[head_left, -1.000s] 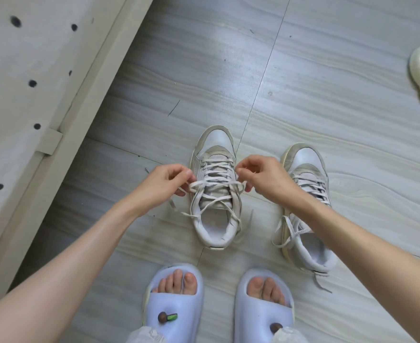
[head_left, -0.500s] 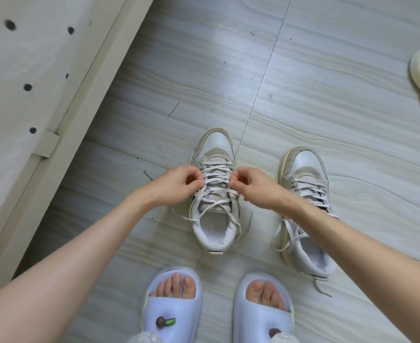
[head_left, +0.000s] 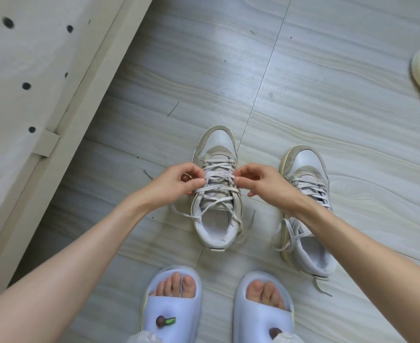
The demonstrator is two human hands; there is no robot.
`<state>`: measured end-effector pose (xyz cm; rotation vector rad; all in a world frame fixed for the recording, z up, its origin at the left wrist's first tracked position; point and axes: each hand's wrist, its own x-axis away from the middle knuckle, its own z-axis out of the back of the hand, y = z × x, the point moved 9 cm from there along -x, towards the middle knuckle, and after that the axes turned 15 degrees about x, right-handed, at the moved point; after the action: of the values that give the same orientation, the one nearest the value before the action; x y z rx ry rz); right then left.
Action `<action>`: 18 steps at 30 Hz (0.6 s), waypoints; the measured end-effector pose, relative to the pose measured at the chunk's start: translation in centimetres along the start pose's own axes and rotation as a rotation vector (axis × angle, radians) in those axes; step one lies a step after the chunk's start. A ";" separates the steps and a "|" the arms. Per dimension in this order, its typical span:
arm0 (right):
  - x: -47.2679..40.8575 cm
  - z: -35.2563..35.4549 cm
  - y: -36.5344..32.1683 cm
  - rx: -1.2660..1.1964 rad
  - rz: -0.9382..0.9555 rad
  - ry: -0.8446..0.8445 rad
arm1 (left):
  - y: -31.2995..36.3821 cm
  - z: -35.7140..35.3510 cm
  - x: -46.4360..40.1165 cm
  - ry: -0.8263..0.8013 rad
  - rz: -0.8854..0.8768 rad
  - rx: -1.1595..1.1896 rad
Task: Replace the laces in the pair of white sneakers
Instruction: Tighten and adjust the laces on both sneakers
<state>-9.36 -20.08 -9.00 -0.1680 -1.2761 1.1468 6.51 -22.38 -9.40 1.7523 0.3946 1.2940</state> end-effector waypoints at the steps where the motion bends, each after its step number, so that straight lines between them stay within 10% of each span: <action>1: 0.1 -0.1 0.2 -0.012 -0.006 -0.007 | -0.3 0.2 0.0 0.007 0.010 0.016; 18: -1.8 0.2 0.2 0.050 -0.006 0.060 | 0.0 1.2 -2.2 0.082 0.007 -0.089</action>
<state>-9.33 -21.44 -10.25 -0.1601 -1.1929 1.1590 6.66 -24.49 -10.79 1.6313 0.3720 1.3711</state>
